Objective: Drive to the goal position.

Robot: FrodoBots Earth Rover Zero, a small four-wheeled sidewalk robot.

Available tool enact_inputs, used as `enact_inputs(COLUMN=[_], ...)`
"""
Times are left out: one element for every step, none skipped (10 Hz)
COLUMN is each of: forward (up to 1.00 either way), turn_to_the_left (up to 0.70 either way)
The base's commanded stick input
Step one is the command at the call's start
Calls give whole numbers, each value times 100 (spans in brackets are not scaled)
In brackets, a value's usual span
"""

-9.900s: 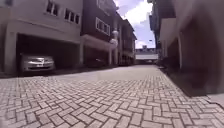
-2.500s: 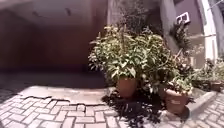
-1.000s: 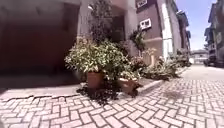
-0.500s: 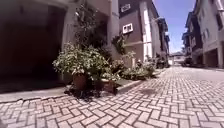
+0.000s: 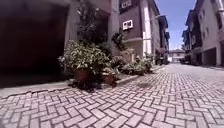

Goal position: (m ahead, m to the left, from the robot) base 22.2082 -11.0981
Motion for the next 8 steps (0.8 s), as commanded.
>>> enact_inputs(forward=[-70,-60,-16,0,0,0,0,0], turn_to_the_left=[0,0,0,0,0,0,0,0])
